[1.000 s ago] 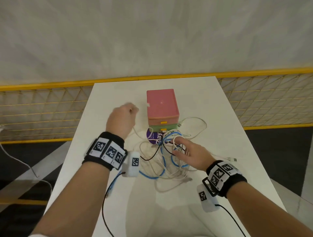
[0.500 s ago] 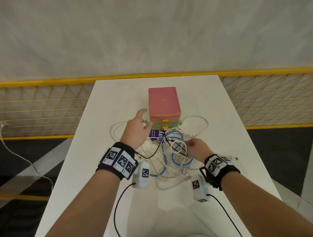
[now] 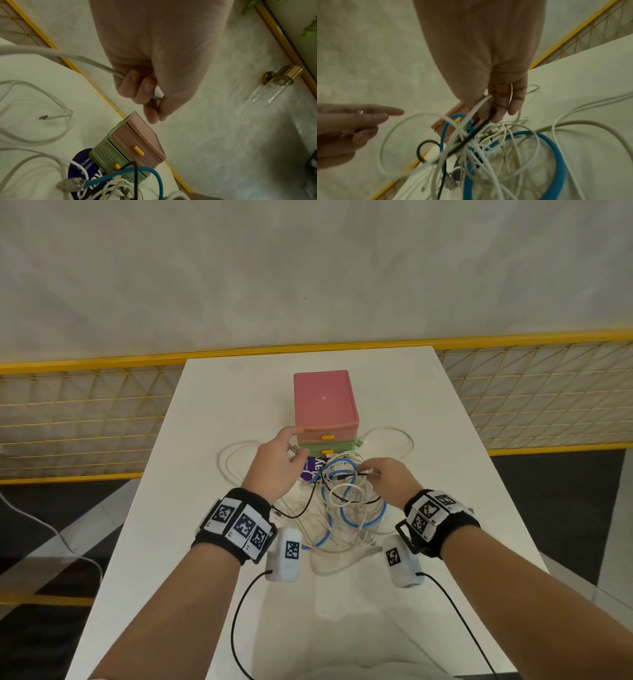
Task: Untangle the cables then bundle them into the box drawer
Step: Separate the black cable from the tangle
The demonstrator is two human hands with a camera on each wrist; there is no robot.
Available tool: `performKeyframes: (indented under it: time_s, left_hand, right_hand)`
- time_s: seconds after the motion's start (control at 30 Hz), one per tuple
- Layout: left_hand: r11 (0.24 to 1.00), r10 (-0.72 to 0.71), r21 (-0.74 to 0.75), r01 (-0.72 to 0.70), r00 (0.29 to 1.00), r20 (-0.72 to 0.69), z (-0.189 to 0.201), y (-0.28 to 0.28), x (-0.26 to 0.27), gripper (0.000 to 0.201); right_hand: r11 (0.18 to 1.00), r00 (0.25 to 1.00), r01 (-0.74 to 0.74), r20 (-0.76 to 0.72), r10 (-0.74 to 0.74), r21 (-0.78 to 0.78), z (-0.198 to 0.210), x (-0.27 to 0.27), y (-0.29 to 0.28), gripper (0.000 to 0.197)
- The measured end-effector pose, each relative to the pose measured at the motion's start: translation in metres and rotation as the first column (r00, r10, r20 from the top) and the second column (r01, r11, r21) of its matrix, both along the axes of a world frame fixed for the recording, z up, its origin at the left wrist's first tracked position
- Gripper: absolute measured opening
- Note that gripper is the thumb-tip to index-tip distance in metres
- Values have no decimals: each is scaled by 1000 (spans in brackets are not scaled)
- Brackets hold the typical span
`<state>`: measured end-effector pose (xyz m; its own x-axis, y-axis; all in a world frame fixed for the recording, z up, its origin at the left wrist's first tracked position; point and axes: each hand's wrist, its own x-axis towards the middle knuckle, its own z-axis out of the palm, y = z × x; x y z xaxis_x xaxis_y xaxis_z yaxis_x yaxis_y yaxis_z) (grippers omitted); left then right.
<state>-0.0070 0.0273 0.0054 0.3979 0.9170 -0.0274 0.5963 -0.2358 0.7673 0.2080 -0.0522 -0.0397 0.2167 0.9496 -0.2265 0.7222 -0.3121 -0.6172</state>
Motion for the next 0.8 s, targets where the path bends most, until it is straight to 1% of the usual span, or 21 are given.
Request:
performKeyframes:
  time_s: [0.07,0.13,0.2,0.27,0.33,0.37,0.43,0.47,0.53,0.6,0.67,0.73,0.8]
  left_hand:
    - [1000,4,6,-4,1000,6,2,-2,2,39]
    - [1000,-1,24,1,1000,25,5,-7,4,35]
    - [998,-48,40,46,997,56,7,-12,9,29]
    - [992,-123,42,120,989,76,6,-17,17,21]
    - [982,-186,33,185,981,60,3,-20,28,16]
    - [979,-204,22,204,978,37,1,-21,32,16]
    - [976,-219,1,219,975,-25,-3,-21,39,18]
    - [976,-219,-11,218,974,-58,-6,-20,40,20]
    - [976,-216,-36,213,970,-109,-10,-20,40,22]
    - [976,-216,-54,210,968,-128,-14,-20,37,21]
    - [973,-227,-72,219,966,-125,-16,-22,34,21]
    - [958,-282,-95,271,951,-125,-19,-23,31,23]
    - [941,-334,-101,322,929,-160,-24,-25,31,27]
  right_hand:
    - [997,994,57,-98,-52,47,9,0,0,19]
    - [992,971,73,-233,-48,100,21,1,0,11]
    - [989,943,64,-333,-17,132,32,0,0,8]
    - [989,933,54,-360,-1,136,38,0,1,10]
    - [993,947,27,-321,11,112,37,-1,3,14]
    - [997,963,-1,-269,21,74,35,-2,3,16]
    - [997,996,-70,-60,68,-28,25,-5,1,23]
    - [993,994,-92,48,96,-73,19,-8,0,26]
    - [985,979,-110,157,130,-134,10,-12,-4,29]
    - [972,964,-137,201,175,-191,3,-16,-7,27]
    - [968,963,-121,211,168,-221,0,-20,-10,25]
    - [980,977,-52,196,90,-192,0,-24,-10,27]
    - [996,991,-14,132,26,-88,3,-27,-6,26]
